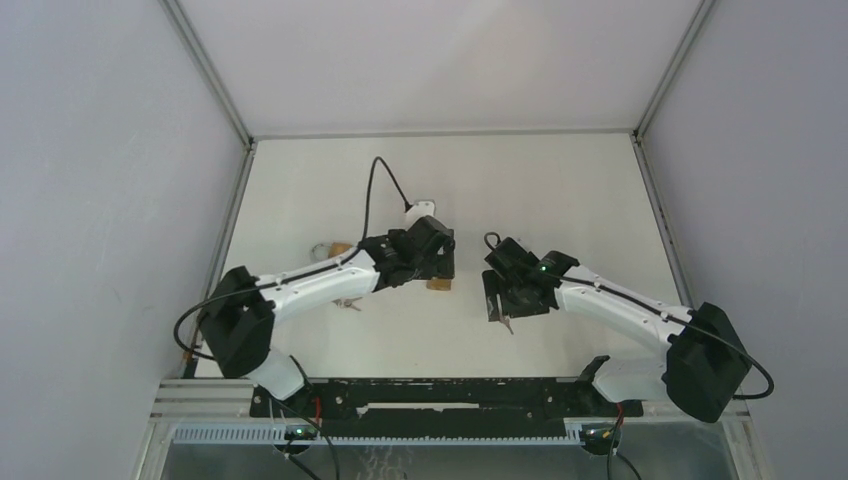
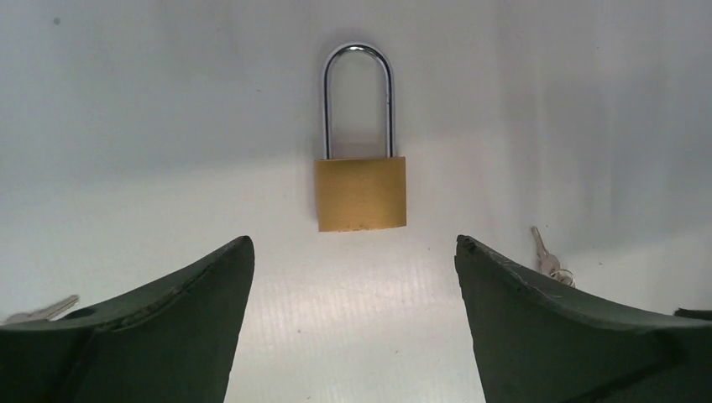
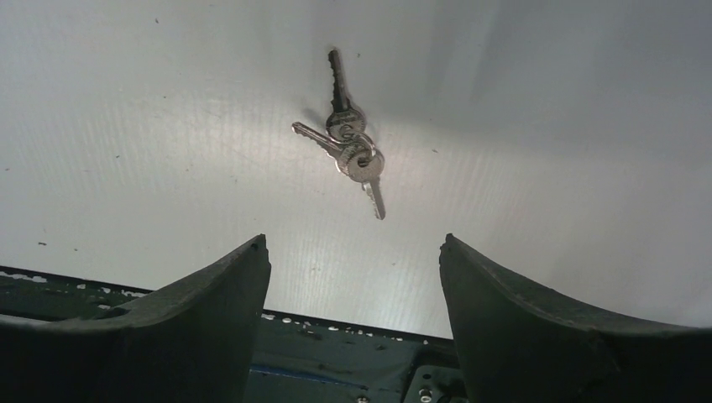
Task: Unlock with the key
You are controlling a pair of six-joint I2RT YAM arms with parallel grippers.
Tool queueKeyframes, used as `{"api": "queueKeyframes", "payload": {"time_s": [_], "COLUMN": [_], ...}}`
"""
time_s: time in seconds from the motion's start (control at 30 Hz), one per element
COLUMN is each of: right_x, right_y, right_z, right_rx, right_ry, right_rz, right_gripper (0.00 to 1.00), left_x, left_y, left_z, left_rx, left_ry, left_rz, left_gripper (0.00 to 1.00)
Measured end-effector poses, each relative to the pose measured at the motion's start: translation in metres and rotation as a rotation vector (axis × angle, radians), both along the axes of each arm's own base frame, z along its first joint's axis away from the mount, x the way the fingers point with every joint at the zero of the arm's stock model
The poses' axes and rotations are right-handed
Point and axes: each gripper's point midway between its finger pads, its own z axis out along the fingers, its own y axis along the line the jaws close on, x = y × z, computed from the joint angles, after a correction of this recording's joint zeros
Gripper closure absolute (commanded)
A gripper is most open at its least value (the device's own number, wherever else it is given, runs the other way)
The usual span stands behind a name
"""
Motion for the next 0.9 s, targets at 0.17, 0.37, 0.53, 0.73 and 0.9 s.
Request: {"api": "queueKeyframes", "payload": {"time_s": [0.17, 0.37, 0.53, 0.73, 0.9], "right_x": [0.0, -0.004, -0.007, -0.006, 0.0], "right_y": [0.009, 0.01, 0.009, 0.009, 0.009], "right_z": [-0.004, -0.017, -0.027, -0.037, -0.044], "right_rx": [0.025, 0.009, -0.016, -0.036, -0.055], "right_ry": [0.019, 0.065, 0.102, 0.133, 0.133], "right_rz": [0.013, 0.022, 0.033, 0.035, 0.031], "right_gripper": [0.23, 0.28, 0.32, 0.36, 0.39], "left_x": [-0.005, -0.016, -0.024, -0.027, -0.028], "left_y": [0.024, 0.055, 0.075, 0.081, 0.082], "left_z": [0.022, 0.038, 0.045, 0.044, 0.041], "left_rx": [-0.018, -0.01, -0.007, -0.009, -0.007], "left_ry": [-0.065, -0.142, -0.19, -0.203, -0.199], "left_rz": [0.015, 0.006, 0.001, 0.003, 0.001], "left_gripper": [0.07, 0.08, 0.09, 0.11, 0.11]}}
